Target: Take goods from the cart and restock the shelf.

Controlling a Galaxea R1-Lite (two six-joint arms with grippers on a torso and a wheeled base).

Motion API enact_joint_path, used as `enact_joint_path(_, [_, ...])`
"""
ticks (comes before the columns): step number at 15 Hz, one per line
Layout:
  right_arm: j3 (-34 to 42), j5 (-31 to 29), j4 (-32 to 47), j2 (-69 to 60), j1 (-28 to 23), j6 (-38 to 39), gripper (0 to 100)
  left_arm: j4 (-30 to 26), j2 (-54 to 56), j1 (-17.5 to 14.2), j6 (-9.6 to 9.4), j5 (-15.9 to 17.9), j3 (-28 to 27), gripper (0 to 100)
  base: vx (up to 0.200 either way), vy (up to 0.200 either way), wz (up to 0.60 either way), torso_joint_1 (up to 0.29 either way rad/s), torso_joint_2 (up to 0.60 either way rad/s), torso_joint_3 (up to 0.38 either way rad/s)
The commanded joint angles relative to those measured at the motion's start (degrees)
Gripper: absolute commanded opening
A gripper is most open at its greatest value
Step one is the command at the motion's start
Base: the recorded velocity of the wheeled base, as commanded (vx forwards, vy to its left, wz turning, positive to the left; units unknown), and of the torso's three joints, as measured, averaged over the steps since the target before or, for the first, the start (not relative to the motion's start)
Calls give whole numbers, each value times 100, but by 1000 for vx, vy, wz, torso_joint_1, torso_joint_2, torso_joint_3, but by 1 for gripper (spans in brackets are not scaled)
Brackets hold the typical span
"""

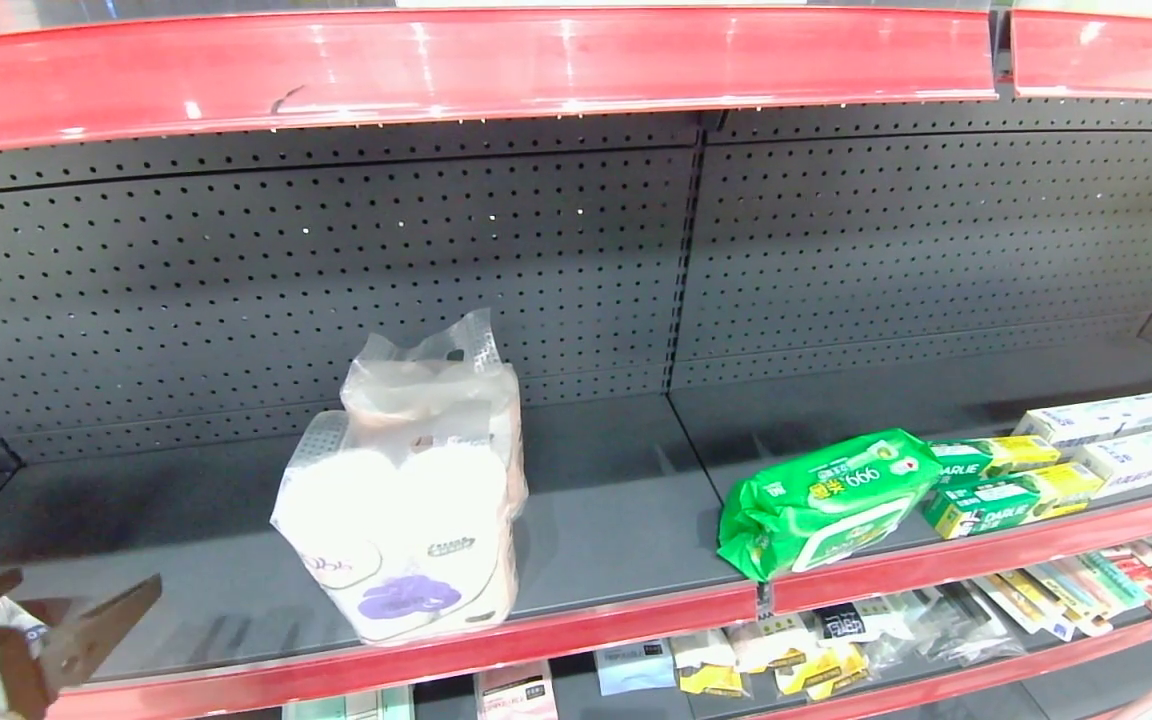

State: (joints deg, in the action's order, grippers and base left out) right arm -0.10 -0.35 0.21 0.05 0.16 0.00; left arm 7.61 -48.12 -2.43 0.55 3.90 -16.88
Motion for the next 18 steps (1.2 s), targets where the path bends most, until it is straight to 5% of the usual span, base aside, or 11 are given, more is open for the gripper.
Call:
enact_joint_path(1, [1, 0, -3, 4, 2, 0, 100, -1332, 2904, -91, -11, 445, 265, 100, 0, 0, 0, 0, 0, 0])
enact_joint_path(4, [10, 0, -3, 4, 2, 0, 100, -2202, 4407, -65, -231, 436, 669, 100, 0, 0, 0, 0, 0, 0])
enact_joint_path(7, [1, 0, -3, 4, 2, 0, 100, -2053, 4372, -65, -310, 32, 959, 100, 0, 0, 0, 0, 0, 0])
enact_joint_path(9, [1, 0, 6, 4, 2, 0, 100, -1965, 4363, -65, -143, -30, 985, 100, 0, 0, 0, 0, 0, 0])
enact_joint_path(12, [1, 0, -3, 13, 2, 0, 100, -523, 4363, -65, 323, -1155, 1688, 100, 0, 0, 0, 0, 0, 0])
enact_joint_path(14, [1, 0, 6, 4, 2, 0, 100, -550, 4363, -65, 552, -1137, 1680, 100, 0, 0, 0, 0, 0, 0])
enact_joint_path(18, [1, 9, -3, 4, 2, 0, 100, -541, 4363, -65, 578, -1076, 1680, 100, 0, 0, 0, 0, 0, 0])
